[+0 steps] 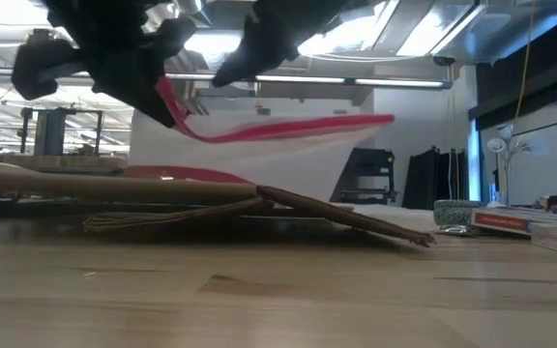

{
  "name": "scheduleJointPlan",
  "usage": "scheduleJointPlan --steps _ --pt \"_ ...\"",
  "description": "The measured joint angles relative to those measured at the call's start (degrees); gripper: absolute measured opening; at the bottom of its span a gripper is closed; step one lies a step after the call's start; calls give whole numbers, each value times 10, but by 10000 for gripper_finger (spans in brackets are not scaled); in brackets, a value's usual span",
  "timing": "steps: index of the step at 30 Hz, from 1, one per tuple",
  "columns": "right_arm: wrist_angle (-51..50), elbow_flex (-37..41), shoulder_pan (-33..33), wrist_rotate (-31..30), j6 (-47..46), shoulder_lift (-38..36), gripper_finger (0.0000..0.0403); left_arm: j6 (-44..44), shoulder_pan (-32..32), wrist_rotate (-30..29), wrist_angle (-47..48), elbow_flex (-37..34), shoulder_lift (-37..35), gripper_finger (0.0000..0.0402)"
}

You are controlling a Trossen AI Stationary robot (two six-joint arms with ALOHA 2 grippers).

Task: Unpack boxes
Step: Open the white pouch

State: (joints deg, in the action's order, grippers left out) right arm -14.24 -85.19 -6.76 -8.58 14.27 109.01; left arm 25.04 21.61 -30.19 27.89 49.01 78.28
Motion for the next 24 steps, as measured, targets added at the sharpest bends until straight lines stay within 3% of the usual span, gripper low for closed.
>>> scheduleJointPlan --steps 6,14,19,24 --pt "148 61 0 31 176 7 50 12 12 -1 -2 0 0 1" --pt "226 72 0 20 361 55 129 22 12 -7 -5 0 0 1" --pt "292 72 0 -1 416 90 140 22 14 -4 -12 -1 0 1" --pt "298 72 0 -2 446 102 132 22 13 -3 -10 -1 0 1"
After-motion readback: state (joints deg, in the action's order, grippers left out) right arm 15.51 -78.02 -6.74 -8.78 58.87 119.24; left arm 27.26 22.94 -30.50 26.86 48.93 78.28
